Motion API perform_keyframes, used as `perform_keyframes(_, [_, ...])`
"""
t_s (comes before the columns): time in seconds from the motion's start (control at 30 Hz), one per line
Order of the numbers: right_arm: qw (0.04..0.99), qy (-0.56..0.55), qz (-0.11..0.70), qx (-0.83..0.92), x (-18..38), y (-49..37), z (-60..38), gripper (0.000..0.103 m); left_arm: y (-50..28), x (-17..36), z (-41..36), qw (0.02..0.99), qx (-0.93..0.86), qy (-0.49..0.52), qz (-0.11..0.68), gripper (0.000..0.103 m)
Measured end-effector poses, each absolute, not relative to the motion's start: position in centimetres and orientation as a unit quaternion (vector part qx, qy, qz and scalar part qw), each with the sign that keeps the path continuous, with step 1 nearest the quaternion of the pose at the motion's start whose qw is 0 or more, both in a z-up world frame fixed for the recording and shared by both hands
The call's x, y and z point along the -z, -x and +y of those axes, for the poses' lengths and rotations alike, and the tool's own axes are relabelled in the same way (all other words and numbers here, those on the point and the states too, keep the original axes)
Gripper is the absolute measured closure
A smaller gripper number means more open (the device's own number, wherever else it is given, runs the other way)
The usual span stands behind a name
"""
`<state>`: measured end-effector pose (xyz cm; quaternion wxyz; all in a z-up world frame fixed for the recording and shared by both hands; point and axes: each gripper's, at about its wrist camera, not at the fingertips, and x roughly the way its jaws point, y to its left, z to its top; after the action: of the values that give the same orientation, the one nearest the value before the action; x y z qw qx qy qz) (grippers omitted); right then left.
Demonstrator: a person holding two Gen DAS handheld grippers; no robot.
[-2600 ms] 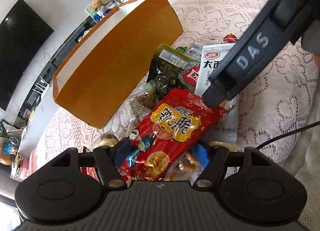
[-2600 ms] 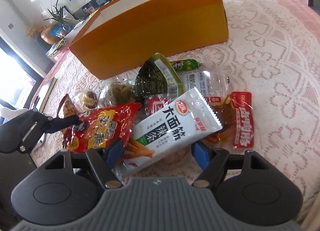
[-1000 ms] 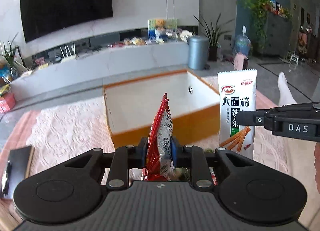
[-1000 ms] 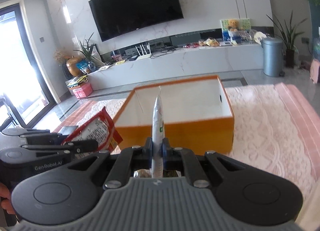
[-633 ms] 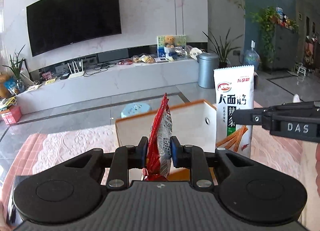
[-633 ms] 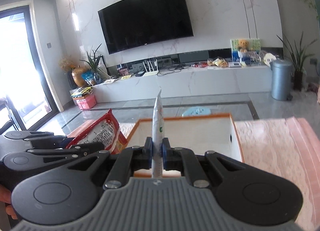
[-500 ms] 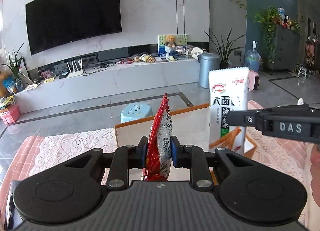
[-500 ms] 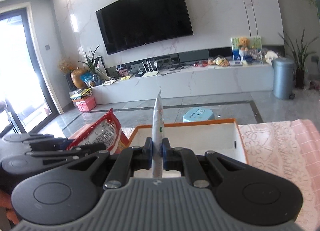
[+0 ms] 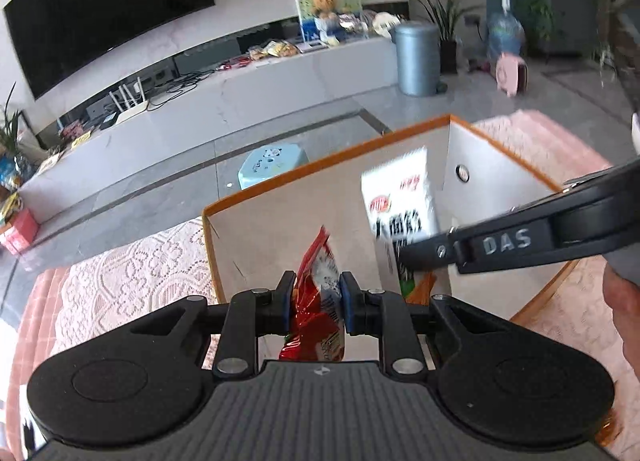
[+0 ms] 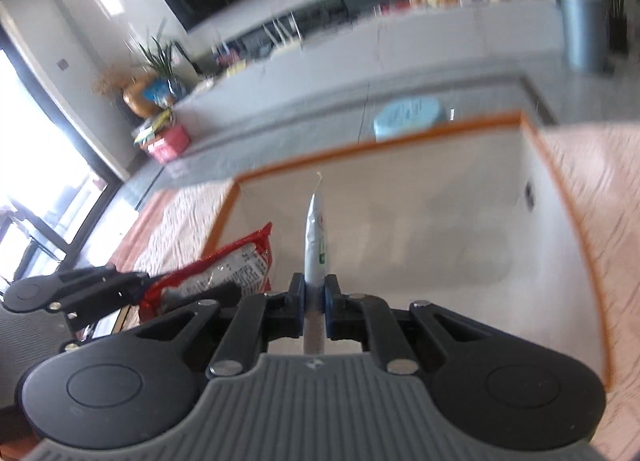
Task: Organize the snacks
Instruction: 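Carry both packs into the orange box and open both tools, then withdraw both tools from the box back toward the snack pile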
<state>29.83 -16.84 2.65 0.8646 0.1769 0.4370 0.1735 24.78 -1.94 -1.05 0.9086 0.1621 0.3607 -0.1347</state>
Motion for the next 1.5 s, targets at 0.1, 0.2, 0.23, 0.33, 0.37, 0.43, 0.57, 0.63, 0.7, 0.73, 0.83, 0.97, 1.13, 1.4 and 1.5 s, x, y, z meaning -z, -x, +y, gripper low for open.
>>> perform_keyframes(0.1, [0.844, -0.191, 0.471, -0.171, -0.7, -31.4, -16.8, 0.098, -25.1, 1.6, -2.4, 0.905, 0.143, -0.180, 0.357, 0.078])
perform_keyframes(0.2, [0.828, -0.201, 0.495, -0.170, 0.6, -32.6, -16.6, 0.098, -25.5, 2.2, -2.9, 0.901, 0.151, -0.190, 0.360, 0.079])
perform_keyframes(0.23, [0.824, -0.206, 0.500, -0.171, 0.9, -32.5, -16.5, 0.098, -25.7, 2.6, -3.2, 0.899, 0.152, -0.194, 0.361, 0.079])
perform_keyframes(0.33, [0.810, -0.220, 0.518, -0.166, 2.1, -33.1, -16.8, 0.098, -26.6, 3.8, -3.8, 0.891, 0.143, -0.215, 0.375, 0.079])
perform_keyframes(0.37, [0.805, -0.225, 0.524, -0.164, 2.3, -33.4, -16.9, 0.098, -27.0, 4.2, -3.9, 0.887, 0.139, -0.220, 0.381, 0.079])
perform_keyframes(0.43, [0.796, -0.235, 0.534, -0.162, 2.8, -33.7, -16.9, 0.098, -27.2, 4.9, -4.0, 0.882, 0.136, -0.225, 0.391, 0.079])
perform_keyframes(0.57, [0.784, -0.245, 0.547, -0.161, 3.3, -34.4, -17.0, 0.097, -27.1, 4.9, -4.4, 0.877, 0.137, -0.239, 0.394, 0.078])
perform_keyframes(0.63, [0.783, -0.241, 0.551, -0.159, 3.4, -34.5, -16.8, 0.097, -27.2, 4.8, -4.7, 0.871, 0.137, -0.247, 0.402, 0.078])
perform_keyframes(0.7, [0.782, -0.239, 0.555, -0.153, 3.5, -34.7, -16.5, 0.097, -27.2, 4.8, -4.8, 0.865, 0.148, -0.241, 0.414, 0.074])
perform_keyframes(0.73, [0.781, -0.237, 0.558, -0.149, 3.5, -34.9, -16.4, 0.096, -27.1, 4.7, -4.6, 0.864, 0.154, -0.233, 0.419, 0.070])
perform_keyframes(0.83, [0.784, -0.223, 0.562, -0.141, 3.2, -35.3, -15.7, 0.092, -27.0, 4.4, -4.0, 0.860, 0.166, -0.211, 0.434, 0.066])
perform_keyframes(0.97, [0.794, -0.188, 0.564, -0.129, 2.9, -35.1, -14.9, 0.087, -26.8, 3.9, -3.4, 0.859, 0.169, -0.205, 0.437, 0.065])
perform_keyframes(1.13, [0.802, -0.161, 0.563, -0.118, 2.1, -35.2, -14.1, 0.083, -26.0, 2.7, -3.0, 0.862, 0.173, -0.191, 0.437, 0.059])
perform_keyframes(1.4, [0.823, -0.111, 0.549, -0.089, 0.5, -34.3, -14.0, 0.069, -23.6, -0.2, -2.3, 0.876, 0.162, -0.171, 0.421, 0.053])
perform_keyframes(1.5, [0.831, -0.107, 0.539, -0.089, -0.9, -33.5, -14.1, 0.068, -22.6, -1.4, -2.0, 0.883, 0.148, -0.165, 0.413, 0.053])
